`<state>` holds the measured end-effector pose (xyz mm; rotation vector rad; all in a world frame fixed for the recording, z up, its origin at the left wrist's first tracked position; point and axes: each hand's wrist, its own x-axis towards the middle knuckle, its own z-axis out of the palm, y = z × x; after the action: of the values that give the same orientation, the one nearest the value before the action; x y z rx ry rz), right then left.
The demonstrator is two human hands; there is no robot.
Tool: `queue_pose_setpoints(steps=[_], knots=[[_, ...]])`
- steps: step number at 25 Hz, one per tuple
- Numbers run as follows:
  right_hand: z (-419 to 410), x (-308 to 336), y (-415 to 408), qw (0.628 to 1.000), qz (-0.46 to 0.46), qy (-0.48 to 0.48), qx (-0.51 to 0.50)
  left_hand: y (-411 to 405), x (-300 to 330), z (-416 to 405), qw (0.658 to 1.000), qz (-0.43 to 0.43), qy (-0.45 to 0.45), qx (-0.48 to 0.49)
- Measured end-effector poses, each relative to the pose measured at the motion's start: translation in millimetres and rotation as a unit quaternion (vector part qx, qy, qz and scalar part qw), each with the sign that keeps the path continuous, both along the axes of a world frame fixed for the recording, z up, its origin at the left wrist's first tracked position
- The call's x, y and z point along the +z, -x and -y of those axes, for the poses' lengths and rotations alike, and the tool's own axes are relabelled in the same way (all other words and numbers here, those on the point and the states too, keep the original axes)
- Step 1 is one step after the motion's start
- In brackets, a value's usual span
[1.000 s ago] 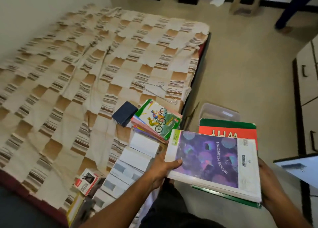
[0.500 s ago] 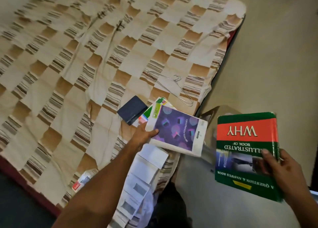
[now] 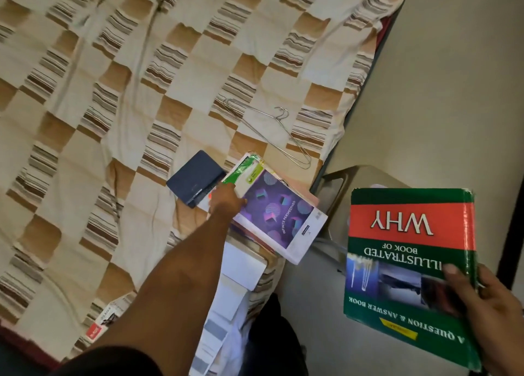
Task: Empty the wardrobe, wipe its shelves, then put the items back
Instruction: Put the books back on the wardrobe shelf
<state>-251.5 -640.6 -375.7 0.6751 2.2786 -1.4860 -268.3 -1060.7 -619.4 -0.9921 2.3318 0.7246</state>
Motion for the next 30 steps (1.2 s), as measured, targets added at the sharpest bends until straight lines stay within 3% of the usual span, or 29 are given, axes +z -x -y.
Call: queue_pose_setpoints(steps=[2,7,13,16,19,22,24,26,28,30], knots=[[1,-5,0,1.0,0.008,0.006,-0.005,5,-8,-5,0.997,0.042,0.058,-0.007],[4,-12,6,1.0,0.018,0.004,0.01,12,-10,-22,0.993,0.066,0.094,0.028],[11,-17,12,0.999,0.028,0.024,0.01,-7,-11,-10,0.991,0.036,0.047,0.122],[14,-19,16,0.999,0.031,0.037,0.012,-21,-16,-1,0.974,-0.019,-0.012,0.227],[19,-19,21,0.998,0.032,0.047,0.005,-31,-13,1,0.913,-0.086,-0.104,0.384],[23,-18,25,0.998,0.033,0.051,-0.006,-39,-6,-10,0.777,-0.146,-0.238,0.565],[23,-18,27,0.997,0.038,0.058,-0.017,-47,-3,-19,0.715,-0.152,-0.306,0.61],[24,-19,27,0.997,0.04,0.061,-0.022,-53,-3,-29,0.701,-0.153,-0.324,0.617],[26,-18,28,0.997,0.042,0.064,-0.026,-51,-2,-41,0.718,-0.161,-0.293,0.61],[27,-16,28,0.996,0.038,0.071,-0.03,-46,4,-54,0.712,-0.157,-0.268,0.63]])
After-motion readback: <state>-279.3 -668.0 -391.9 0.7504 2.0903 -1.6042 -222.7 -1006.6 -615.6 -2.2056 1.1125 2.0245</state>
